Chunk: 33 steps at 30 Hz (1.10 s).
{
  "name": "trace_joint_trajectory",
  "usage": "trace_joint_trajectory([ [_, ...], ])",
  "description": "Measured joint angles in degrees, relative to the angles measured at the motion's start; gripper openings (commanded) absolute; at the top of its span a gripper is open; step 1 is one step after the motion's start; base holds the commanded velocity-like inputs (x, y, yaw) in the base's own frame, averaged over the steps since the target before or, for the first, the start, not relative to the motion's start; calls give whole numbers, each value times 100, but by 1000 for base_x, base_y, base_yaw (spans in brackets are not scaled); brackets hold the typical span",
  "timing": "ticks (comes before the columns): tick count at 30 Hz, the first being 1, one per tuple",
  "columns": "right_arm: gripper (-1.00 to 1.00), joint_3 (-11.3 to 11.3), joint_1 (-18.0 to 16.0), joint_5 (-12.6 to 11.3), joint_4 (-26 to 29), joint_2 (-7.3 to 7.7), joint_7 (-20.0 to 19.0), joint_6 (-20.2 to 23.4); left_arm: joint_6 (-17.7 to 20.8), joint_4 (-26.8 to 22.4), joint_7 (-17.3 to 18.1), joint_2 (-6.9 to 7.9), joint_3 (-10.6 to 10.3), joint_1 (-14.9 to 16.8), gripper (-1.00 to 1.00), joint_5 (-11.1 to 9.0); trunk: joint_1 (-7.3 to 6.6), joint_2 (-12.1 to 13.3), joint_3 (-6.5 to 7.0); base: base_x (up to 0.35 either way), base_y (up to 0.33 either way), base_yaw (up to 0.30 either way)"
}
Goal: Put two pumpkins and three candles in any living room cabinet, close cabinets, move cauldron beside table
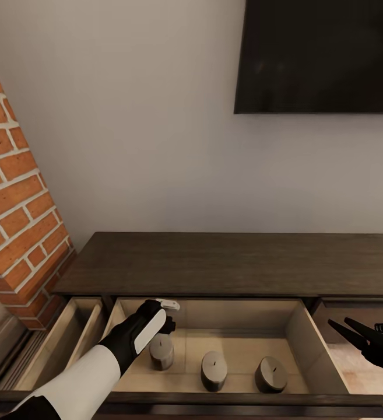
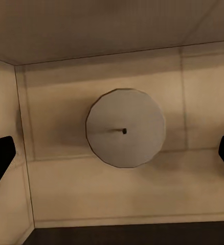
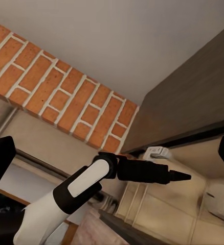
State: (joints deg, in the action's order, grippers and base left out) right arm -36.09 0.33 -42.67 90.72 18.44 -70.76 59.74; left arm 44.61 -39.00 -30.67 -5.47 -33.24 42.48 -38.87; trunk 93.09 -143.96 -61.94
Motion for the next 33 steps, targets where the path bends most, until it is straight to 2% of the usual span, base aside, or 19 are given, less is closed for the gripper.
trace_joint_trajectory([
  [12, 100, 0, 0, -1, 0, -1, 0, 0, 177, 4, 9, -2, 28, 0, 100, -19, -31, 16, 266, 0, 0, 0],
  [18, 100, 0, 0, 0, -1, 0, 0, 0, 570, 1, 9, -8, 53, 6, 100, -45, -46, 24, 399, 0, 0, 0],
  [24, 100, -2, 0, 0, 0, 0, 0, 0, 923, -6, 10, -18, 58, 16, 100, -66, -46, 25, 400, 0, 0, 0],
  [28, 100, 0, 0, -1, -3, 0, 0, 0, 1202, -12, -11, -40, 59, 32, 100, -69, -57, 29, 488, 0, 0, 0],
  [33, 100, 0, 0, 0, -1, -2, 0, 0, 1313, -4, -22, -40, 59, 89, 100, -68, -70, 36, 599, -2, 0, 0],
])
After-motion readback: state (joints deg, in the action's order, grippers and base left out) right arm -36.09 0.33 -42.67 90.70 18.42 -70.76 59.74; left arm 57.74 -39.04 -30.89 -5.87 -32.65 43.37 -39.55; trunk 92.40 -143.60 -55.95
